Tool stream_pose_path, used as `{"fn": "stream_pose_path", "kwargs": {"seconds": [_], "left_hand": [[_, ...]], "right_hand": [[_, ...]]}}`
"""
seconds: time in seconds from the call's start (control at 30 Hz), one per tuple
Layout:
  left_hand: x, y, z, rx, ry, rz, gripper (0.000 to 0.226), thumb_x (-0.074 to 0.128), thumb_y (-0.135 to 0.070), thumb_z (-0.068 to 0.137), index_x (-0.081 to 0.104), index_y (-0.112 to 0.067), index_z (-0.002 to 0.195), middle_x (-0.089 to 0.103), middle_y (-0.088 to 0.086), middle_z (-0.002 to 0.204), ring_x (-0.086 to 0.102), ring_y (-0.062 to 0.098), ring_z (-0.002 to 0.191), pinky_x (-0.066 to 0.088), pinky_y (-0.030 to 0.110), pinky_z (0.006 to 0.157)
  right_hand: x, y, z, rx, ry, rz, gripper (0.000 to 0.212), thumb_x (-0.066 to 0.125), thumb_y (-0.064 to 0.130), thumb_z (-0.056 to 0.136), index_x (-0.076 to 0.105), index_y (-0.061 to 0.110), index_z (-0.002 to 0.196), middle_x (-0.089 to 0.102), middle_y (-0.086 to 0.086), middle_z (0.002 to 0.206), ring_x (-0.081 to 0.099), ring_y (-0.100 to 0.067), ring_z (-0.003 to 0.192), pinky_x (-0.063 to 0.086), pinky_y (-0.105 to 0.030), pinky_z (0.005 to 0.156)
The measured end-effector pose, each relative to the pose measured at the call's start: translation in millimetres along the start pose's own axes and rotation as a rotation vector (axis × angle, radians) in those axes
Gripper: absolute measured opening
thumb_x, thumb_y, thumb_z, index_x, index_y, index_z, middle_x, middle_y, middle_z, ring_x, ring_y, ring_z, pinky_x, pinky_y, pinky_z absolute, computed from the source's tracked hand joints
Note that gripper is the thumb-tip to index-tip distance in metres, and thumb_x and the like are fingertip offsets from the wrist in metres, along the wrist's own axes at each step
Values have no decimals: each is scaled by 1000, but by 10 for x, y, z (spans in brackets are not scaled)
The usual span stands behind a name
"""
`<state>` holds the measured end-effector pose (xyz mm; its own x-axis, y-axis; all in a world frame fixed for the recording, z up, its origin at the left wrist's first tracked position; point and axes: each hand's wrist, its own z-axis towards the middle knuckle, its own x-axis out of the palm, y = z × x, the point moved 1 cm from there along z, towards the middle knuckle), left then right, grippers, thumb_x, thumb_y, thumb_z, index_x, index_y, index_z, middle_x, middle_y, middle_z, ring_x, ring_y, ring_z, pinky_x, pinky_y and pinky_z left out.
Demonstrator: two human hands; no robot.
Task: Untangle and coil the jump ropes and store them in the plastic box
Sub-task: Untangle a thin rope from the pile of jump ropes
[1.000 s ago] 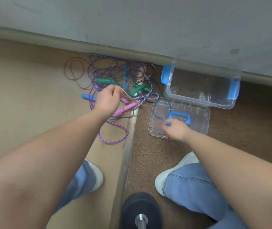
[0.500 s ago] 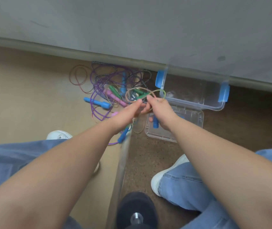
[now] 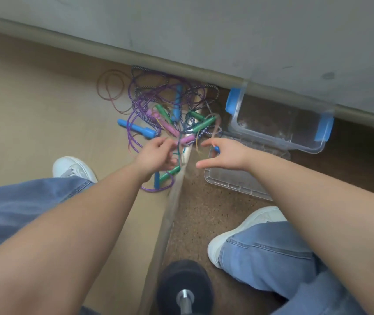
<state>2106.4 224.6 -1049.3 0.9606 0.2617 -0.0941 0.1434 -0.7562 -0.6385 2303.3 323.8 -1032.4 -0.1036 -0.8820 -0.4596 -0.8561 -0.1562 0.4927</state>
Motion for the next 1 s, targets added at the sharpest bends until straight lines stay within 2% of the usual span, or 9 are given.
{"fn": "stream_pose_path", "kwargs": {"seconds": [0.1,0.23,0.27,0.37,0.47,0.67,0.77,0.87,1.0], "left_hand": [[174,-344,-85,7,104,-186,18,46,-25,103,61,-15,103,43,-1,64,47,12,52,52,24,53],[209,-615,-92,87,175,-420,16,47,-16,103,61,-14,112,52,0,70,55,9,55,55,26,58],[177,-648,-73,101,154,-477,17,49,-16,102,60,-14,115,57,1,78,60,11,63,56,28,64],[71,-589,1,39,119,-407,35,56,-42,96,58,-25,127,68,0,116,64,15,102,52,33,86],[120,-406,-82,-32,347,-62,47,47,-59,96,51,-33,135,68,-5,127,64,13,113,48,36,94],[298,-418,-204,157,221,192,15,59,-17,96,68,-27,102,66,2,82,59,16,68,46,30,67],[200,-539,-241,156,110,7,28,53,-13,96,63,-26,119,56,13,94,71,14,79,51,29,69],[87,-685,-372,147,81,-80,34,52,-7,101,49,-17,133,52,15,90,68,6,55,56,20,52],[-43,-685,-325,204,23,196,27,54,-19,101,65,-14,125,64,1,85,62,9,68,62,42,77]], "right_hand": [[195,132,78,-131,5,187,91,85,57,68,41,40,146,52,18,140,48,0,128,36,-14,101],[271,317,126,-108,-85,311,7,70,32,91,63,33,91,60,16,79,51,11,56,36,-7,57],[257,326,129,-96,-117,398,13,64,25,94,61,29,82,59,11,71,48,7,47,33,-8,48],[134,329,35,-16,-159,738,17,57,21,94,63,22,79,68,-3,71,54,-11,60,34,-22,44],[-10,268,-61,-67,-152,937,17,57,23,96,65,17,81,66,-6,78,58,-18,70,36,-26,50],[-147,203,-340,-36,-189,881,17,70,35,92,67,19,97,59,4,62,54,-16,58,37,-26,45],[-266,112,-467,60,-300,910,17,69,38,92,68,22,99,55,1,68,53,-15,59,41,-25,44],[-351,-5,-529,124,-362,903,12,68,31,94,69,20,100,53,-2,72,53,-16,62,47,-25,47],[-328,-25,-528,125,-403,968,9,63,28,96,64,23,89,60,-6,87,64,-24,87,50,-28,49]]}}
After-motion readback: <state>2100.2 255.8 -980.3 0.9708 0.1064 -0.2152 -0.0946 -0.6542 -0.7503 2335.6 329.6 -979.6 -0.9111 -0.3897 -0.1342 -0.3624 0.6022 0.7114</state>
